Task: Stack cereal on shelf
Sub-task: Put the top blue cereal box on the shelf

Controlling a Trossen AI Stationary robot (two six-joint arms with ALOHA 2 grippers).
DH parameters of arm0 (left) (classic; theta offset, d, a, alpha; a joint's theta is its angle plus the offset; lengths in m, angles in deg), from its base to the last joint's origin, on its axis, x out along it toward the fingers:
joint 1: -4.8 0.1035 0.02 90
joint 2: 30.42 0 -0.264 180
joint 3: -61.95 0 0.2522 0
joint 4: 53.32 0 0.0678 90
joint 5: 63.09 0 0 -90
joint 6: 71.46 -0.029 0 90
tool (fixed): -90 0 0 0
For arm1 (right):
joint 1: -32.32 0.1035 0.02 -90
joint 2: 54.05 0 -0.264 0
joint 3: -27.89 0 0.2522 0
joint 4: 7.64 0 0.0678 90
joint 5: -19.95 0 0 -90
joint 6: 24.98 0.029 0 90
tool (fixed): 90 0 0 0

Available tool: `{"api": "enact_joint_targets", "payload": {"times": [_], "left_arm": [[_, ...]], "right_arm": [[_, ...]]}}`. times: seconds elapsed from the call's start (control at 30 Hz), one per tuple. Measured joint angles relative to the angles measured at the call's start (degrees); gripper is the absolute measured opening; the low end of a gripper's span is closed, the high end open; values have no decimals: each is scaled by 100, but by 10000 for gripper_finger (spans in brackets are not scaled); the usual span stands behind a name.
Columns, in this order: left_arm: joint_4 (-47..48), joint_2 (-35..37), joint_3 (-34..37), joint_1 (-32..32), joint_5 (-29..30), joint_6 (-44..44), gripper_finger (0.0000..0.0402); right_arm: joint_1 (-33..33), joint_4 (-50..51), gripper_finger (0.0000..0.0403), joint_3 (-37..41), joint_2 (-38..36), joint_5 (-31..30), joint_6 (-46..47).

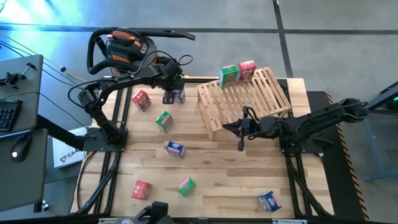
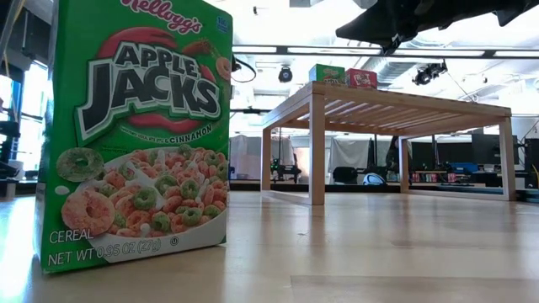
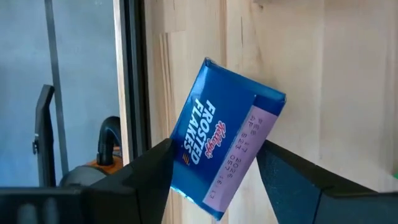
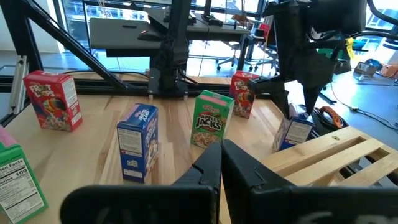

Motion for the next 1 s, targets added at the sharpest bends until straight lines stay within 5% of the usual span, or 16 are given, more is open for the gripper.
{"api": "enact_joint_targets", "payload": {"times": [0.33, 0.57, 1.0], "left_arm": [[121, 395, 17, -19, 87, 166, 219], [-28, 258, -1, 268, -496, 323, 219], [128, 253, -5, 366, -683, 263, 219]], "right_arm": [[0, 10, 0, 0, 0, 16, 2], [0, 9, 0, -2, 0, 85, 3], [0, 11, 0, -2, 0, 251, 59]]}}
